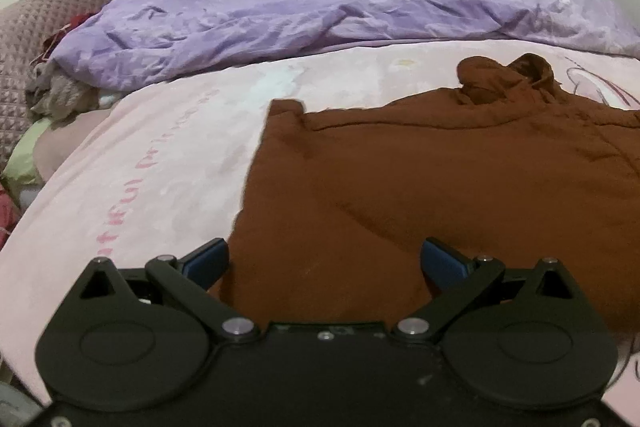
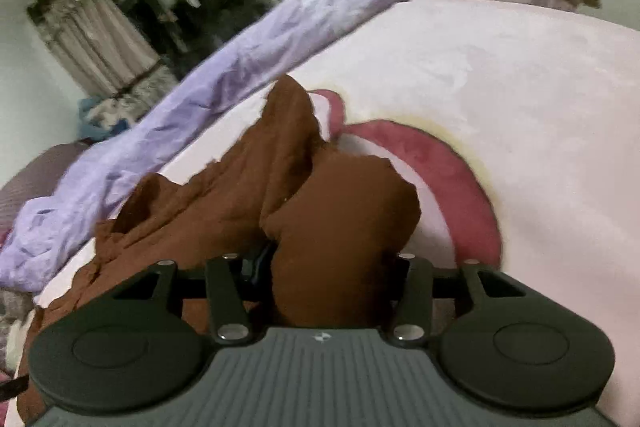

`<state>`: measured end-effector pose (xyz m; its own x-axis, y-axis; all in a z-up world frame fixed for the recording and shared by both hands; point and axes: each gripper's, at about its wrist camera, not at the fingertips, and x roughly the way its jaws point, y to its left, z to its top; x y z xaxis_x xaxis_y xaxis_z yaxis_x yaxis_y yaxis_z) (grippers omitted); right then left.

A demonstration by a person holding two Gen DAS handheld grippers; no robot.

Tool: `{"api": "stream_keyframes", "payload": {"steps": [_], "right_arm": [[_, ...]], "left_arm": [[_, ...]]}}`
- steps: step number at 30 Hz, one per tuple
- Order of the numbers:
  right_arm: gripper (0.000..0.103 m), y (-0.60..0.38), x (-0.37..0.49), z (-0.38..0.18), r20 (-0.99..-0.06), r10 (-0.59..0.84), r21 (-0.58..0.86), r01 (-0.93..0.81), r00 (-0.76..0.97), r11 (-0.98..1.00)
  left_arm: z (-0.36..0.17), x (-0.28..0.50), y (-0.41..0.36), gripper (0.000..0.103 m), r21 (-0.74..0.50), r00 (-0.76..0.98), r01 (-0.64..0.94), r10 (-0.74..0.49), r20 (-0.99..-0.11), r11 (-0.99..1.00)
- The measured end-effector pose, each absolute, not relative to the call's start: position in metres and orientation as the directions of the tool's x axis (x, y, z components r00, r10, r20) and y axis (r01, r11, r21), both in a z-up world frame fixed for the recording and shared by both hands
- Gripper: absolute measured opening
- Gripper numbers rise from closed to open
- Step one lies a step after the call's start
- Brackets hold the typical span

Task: Fold large clothes
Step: 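Grasp the jacket edge with the right tool, then lift the jacket with the right tool, fold it over, release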

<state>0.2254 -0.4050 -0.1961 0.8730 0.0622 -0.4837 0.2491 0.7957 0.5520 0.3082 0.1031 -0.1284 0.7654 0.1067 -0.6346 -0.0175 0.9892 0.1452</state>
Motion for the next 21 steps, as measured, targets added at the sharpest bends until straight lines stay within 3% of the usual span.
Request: {"api": "stream_keyframes", "payload": {"steps": [1,3,9,15,21], "right_arm": [[0.034,-0.404,0.224,-0.191,-0.484,0.069,0.570,0.254,0.872,0.781],[0.028,-0.389,0.211,-0.172,-0.464,0.001,0.503,0.263,0.886,0.823],[0.026,-0.320,0.195,-0.118,-0.319,-0.168,0.321,0.273,0.933,0.907],[0.024,-0.243,0.207,-0.051,-0.131,-0.077,0.255,0.109,0.988,0.961],[0.023,-0.134,0.221,-0.010,-0.049,0.076,0.103,-0.071,0.996,0.992]], "left_arm": [[-0.127,0.312,0.101,0.103,0.153,0.765,-0.016,0.110,-0.634,0.988],[-0.122,0.316,0.099,0.103,0.171,0.776,-0.005,0.111,-0.621,0.985],[-0.122,0.322,0.104,0.103,0.153,0.768,-0.011,0.106,-0.632,0.988],[-0.118,0.328,0.120,0.103,0.165,0.760,-0.030,0.130,-0.637,0.986],[-0.114,0.325,0.153,0.103,0.113,0.755,-0.058,0.118,-0.645,0.992]]}}
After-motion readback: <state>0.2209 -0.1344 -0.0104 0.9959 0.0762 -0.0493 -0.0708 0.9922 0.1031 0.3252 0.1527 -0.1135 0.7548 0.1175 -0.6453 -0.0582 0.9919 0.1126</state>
